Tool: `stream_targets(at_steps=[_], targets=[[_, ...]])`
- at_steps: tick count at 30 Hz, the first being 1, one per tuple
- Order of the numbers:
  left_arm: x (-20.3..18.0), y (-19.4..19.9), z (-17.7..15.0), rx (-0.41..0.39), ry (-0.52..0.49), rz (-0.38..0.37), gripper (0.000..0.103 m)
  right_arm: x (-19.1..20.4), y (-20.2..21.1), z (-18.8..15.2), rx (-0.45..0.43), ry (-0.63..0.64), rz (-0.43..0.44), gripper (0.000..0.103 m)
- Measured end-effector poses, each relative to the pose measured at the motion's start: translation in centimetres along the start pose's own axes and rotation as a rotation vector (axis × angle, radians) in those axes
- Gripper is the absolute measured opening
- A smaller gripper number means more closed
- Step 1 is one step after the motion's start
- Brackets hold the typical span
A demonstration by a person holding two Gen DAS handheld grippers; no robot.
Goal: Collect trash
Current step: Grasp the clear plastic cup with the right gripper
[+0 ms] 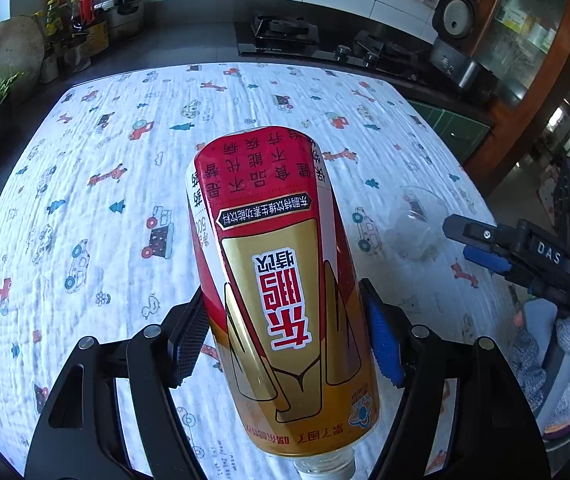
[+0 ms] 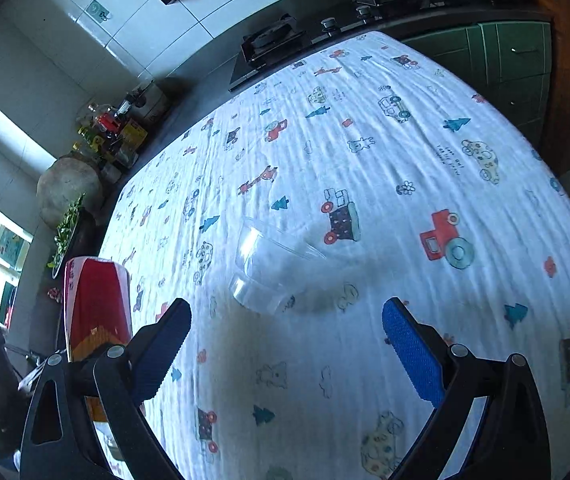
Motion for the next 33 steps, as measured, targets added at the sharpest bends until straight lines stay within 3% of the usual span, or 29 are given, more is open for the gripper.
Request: stream_targets(at_steps=[2,9,15,19,26,33], targets=[[0.2,-0.1,0.1,-0.001,0.002,-0.003,0.070,-0.2,-1.1,0.5,0.007,-0.049,0.029,0.093],[0.8,-0.2,0.2,-0.007,0.001,-0.008,0.069,0.3,-3.7,1.8,0.017,-0.060,0.007,0.091],[0.8,-0.3,-0.1,-0.007,-0.008,-0.005,0.069,-0.1,-5.0,2.2,0.033,-0.089,0.007,0.079],[0.8,-0.3,-0.1,-0.007,-0.005,-0.006,0.069,-0.6,-5.5,2.0,0.050,-0.123,0.028,0.060],[0.3,0.2,-0.3,-0.014,-0.014,-0.016,0.069,-0.2,-3.5,1.5,0.027,-0.067,0.031,0.059],[-2.1,1.6,-0.4,-0.032,-0.046,-0.041,0.069,-0.2,1.0,0.4,-0.020,0.021,0.000,0.059]])
Point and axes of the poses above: each gripper's, at about its wrist camera, not at the fingertips, and y roughly against the way its jaws point, x to its left, z to its top, the point moved 2 cm from there along -y, roughly the way its jaws point, and after that the axes turned 11 degrees about z, right-handed, at the moved point
